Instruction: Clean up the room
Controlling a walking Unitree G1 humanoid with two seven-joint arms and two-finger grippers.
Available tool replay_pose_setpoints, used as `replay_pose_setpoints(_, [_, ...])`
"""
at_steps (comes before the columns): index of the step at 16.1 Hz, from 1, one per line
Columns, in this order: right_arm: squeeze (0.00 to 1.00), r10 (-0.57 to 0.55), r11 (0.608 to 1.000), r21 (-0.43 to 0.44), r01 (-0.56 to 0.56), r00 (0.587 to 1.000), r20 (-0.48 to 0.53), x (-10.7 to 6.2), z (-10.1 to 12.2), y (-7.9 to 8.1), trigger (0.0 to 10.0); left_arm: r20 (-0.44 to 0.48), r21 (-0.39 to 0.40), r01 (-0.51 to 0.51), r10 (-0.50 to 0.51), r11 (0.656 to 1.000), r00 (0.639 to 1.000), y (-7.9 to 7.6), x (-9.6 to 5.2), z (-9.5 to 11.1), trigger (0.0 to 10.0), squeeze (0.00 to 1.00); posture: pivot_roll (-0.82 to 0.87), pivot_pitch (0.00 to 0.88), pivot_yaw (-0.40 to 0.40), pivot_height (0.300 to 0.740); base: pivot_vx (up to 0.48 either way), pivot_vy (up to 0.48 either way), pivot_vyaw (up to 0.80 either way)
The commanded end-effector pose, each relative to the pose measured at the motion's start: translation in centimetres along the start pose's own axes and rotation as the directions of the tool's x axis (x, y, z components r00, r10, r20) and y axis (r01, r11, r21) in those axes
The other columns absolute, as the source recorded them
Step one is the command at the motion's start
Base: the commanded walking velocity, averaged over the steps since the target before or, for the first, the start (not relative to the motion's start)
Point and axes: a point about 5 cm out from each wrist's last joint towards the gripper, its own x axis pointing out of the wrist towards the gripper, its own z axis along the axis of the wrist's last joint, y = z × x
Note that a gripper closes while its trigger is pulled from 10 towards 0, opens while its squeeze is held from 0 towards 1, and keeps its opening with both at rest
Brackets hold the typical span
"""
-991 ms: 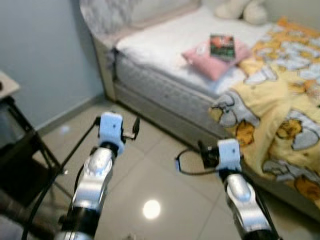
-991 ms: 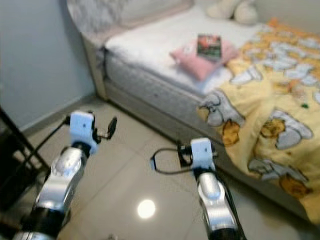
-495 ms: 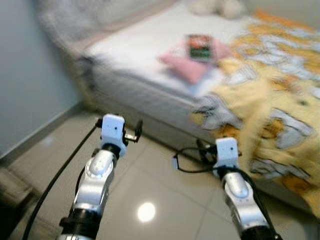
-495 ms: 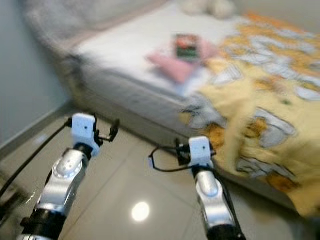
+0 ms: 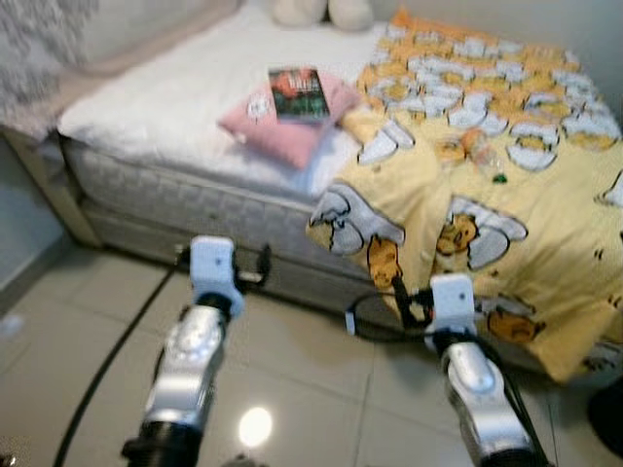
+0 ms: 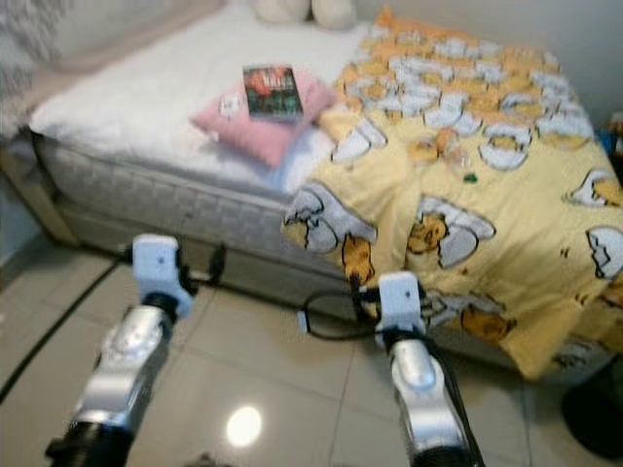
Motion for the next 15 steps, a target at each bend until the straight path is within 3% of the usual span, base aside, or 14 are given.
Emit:
replay_pose_setpoints(1, [0.0,0.006,1.0,-0.005,-0.006,1.0,0.02,0.4,0.6,-0.1,10.0,0.014,0.007,0.002,-0.002,1.0,1.0,-0.1,0.2,0.4,10.0,0.0,0.01,0.0,-0.023,0.74,0.401,-0.259,0.0])
replay_pose_setpoints(8, [0.0,-0.019,1.0,-0.01,0.019,1.0,0.024,0.6,0.6,-0.2,10.0,0.06,0.036,0.028,-0.03,0.999,0.998,0.1,0.1,0.9,10.0,0.0,0.01,0.0,-0.004,0.74,0.402,-0.258,-0.11])
replay_pose_setpoints(9, [0.0,-0.055,0.998,0.0,0.055,0.998,0.037,0.4,0.7,-0.9,10.0,0.089,0.005,-0.019,0.018,1.0,0.996,1.1,-0.8,1.1,10.0,0.0,0.01,0.0,0.003,0.74,0.424,0.0,-0.77])
replay_pose_setpoints(12, [0.0,-0.009,0.998,-0.058,0.008,1.0,-0.017,-2.3,-1.3,-1.7,10.0,-0.011,0.031,0.105,-0.105,0.994,0.994,2.0,-3.9,-1.2,10.0,0.0,0.02,0.0,-0.009,0.74,0.452,0.0,-0.74])
replay_pose_setpoints(13, [0.0,-0.014,0.999,-0.042,0.012,0.998,-0.068,-3.0,-2.5,-1.9,10.0,-0.017,0.043,0.094,-0.093,0.995,0.995,2.1,-3.6,-1.2,10.0,0.0,0.02,0.0,-0.014,0.74,0.0,0.0,-0.69])
replay_pose_setpoints(15, [0.0,-0.017,0.999,-0.036,0.015,0.999,-0.046,-2.0,-1.8,-1.2,10.0,0.038,0.061,0.089,-0.092,0.994,0.995,1.2,-2.0,0.0,10.0,0.0,0.01,0.0,-0.014,0.74,0.0,0.0,0.0])
